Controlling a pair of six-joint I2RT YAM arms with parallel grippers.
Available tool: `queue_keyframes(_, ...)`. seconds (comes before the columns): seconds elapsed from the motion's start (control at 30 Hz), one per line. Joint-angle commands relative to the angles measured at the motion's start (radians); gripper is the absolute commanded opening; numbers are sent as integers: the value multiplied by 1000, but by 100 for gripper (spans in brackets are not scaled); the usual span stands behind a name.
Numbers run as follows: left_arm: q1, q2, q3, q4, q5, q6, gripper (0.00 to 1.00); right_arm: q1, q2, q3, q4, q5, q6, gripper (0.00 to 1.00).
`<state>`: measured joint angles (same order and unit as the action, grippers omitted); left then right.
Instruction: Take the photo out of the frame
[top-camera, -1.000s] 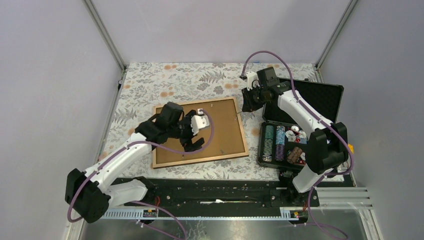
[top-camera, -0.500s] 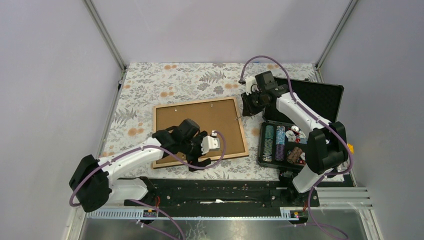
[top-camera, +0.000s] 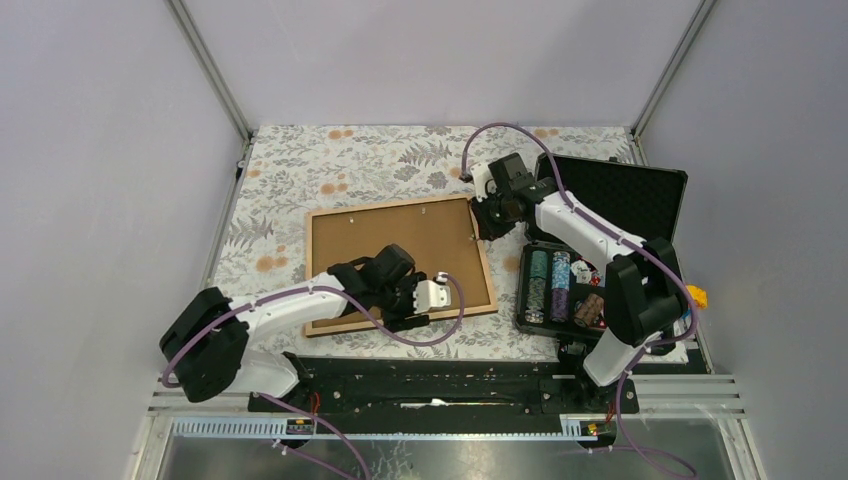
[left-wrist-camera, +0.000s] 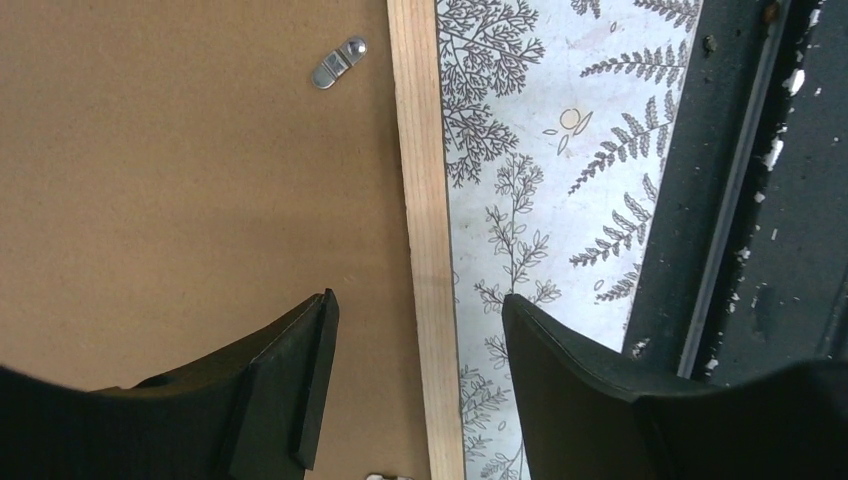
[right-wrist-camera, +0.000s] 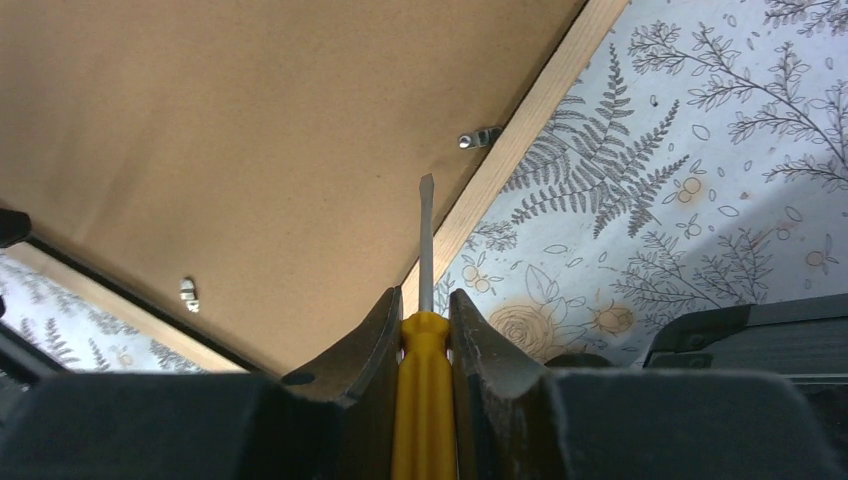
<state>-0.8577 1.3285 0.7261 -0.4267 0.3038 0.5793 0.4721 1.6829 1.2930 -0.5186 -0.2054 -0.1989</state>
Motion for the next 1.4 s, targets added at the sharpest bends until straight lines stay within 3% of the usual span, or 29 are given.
queue_keyframes(0.0, -9, 31, -12, 79, -27, 27, 67, 19, 15, -13, 43, 99, -29, 0)
queue_keyframes(0.3, -17, 81, -32, 115, -42, 35, 56, 25, 35, -30, 78, 139, -33, 0)
queue_keyframes(0.83, -25, 123, -63, 106, -22, 76, 21, 56, 70, -1, 125, 227, -55, 0)
queue_keyframes(1.13, -26, 158, -65, 88, -12, 109, 11, 86, 63, -8, 160, 296, -73, 0)
queue_keyframes(1.37, -28, 172, -62, 77, 2, 126, 10, 92, 81, -1, 187, 309, -75, 0)
